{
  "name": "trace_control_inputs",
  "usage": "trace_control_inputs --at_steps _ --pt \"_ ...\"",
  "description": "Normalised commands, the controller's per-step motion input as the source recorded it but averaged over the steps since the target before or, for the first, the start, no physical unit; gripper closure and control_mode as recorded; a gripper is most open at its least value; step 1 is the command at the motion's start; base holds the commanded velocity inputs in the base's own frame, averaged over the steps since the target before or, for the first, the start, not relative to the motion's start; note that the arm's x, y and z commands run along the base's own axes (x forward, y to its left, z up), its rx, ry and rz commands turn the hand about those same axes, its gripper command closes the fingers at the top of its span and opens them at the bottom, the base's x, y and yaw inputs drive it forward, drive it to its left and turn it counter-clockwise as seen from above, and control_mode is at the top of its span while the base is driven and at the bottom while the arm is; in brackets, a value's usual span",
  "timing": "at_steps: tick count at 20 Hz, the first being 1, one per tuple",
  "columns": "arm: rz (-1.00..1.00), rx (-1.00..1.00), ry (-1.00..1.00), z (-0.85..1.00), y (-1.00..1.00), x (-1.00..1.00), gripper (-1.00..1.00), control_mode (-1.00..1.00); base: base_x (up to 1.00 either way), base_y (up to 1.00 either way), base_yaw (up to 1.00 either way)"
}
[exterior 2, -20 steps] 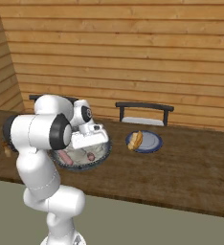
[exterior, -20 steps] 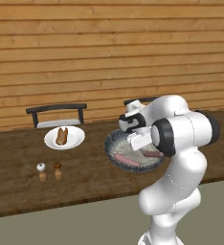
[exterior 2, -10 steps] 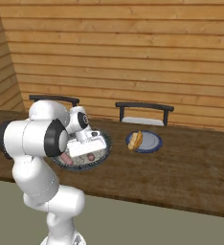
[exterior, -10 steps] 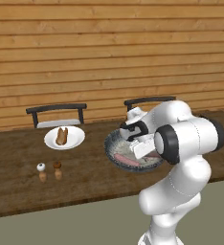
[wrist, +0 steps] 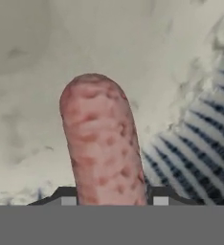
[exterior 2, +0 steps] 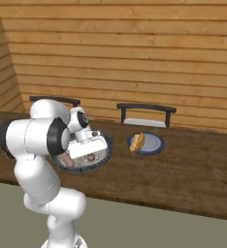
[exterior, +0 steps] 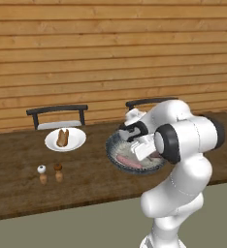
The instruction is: Place one bun and one sausage from the bowl on each plate.
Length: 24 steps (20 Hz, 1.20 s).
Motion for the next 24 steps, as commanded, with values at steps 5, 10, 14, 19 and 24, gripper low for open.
trace_control_inputs --at_steps 5,10,14,19,24 --pt "0.00 0.00 0.00 0.95 -0.03 -0.18 1.00 -1.00 0.00 0.00 0.00" --pt "-0.01 0.07 -0.05 0.99 -0.44 -0.02 1.00 -1.00 0.00 0.00 0.00" --pt "-0.05 0.24 -0.09 0.72 -0.70 0.00 1.00 -1.00 0.00 0.00 0.00" --pt "-0.09 0.34 -0.03 0.36 -0.81 0.00 1.00 -1.00 0.00 0.00 0.00" --pt "-0.03 0.27 -0.18 -0.36 -0.64 0.08 1.00 -1.00 0.00 0.00 0.00"
